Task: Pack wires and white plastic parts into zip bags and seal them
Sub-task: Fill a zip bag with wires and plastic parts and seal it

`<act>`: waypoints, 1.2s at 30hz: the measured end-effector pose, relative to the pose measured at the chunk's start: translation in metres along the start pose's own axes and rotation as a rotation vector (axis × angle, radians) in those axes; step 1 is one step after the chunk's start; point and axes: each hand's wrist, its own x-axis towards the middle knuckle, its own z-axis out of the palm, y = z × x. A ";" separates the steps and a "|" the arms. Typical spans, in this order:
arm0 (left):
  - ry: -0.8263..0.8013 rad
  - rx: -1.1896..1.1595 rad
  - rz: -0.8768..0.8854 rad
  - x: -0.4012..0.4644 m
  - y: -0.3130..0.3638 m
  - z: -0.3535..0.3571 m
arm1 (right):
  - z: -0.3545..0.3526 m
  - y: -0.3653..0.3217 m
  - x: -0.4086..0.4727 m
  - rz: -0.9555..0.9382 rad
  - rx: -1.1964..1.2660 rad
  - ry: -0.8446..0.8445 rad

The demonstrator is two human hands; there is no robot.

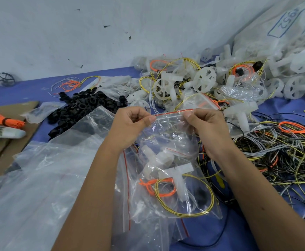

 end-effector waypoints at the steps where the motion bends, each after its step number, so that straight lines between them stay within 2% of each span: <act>1: -0.001 -0.032 -0.045 -0.001 0.001 -0.001 | 0.000 0.000 0.000 -0.016 -0.002 0.015; 3: -0.062 -0.125 -0.202 -0.003 0.001 -0.006 | 0.001 0.000 0.001 -0.039 0.011 0.062; 6: -0.333 -0.177 -0.432 -0.009 -0.001 -0.015 | 0.000 0.000 0.003 -0.071 0.042 0.113; 8: -0.475 -0.182 -0.474 -0.012 -0.002 -0.017 | 0.001 0.000 0.002 -0.080 0.032 0.116; 9: -0.488 -0.181 -0.459 -0.011 -0.002 -0.017 | 0.001 -0.001 0.002 -0.074 0.026 0.111; 11: -0.452 -0.166 -0.397 -0.010 -0.001 -0.016 | 0.000 -0.002 0.001 -0.050 -0.004 0.057; 13: -0.385 -0.209 -0.331 -0.008 0.000 -0.016 | -0.002 -0.005 -0.001 0.026 -0.093 -0.091; 17: -0.073 -0.382 -0.282 -0.003 -0.001 -0.015 | -0.005 -0.007 -0.006 0.169 -0.145 -0.456; 20: 0.059 -0.477 -0.269 -0.001 0.005 -0.008 | -0.002 -0.011 -0.007 0.212 -0.076 -0.520; 23: 0.167 -0.503 -0.285 0.000 0.013 0.000 | 0.005 -0.015 -0.004 0.224 0.098 -0.407; 25: 0.169 -0.700 -0.343 0.005 0.016 0.004 | 0.015 -0.020 0.001 0.247 0.238 -0.265; 27: 0.174 -0.940 -0.396 0.013 0.023 0.005 | 0.027 -0.031 0.013 0.248 0.282 -0.155; 28: 0.160 -0.984 -0.387 0.021 0.025 0.003 | 0.032 -0.036 0.025 0.255 0.298 -0.115; 30: 0.152 -1.018 -0.328 0.035 0.029 -0.001 | 0.044 -0.047 0.057 0.247 0.293 -0.028; 33: 0.261 -1.035 -0.285 0.061 0.035 -0.002 | 0.066 -0.064 0.123 0.240 0.284 0.085; 36: 0.295 -0.979 -0.287 0.080 0.036 0.005 | 0.085 -0.077 0.187 0.238 0.316 0.125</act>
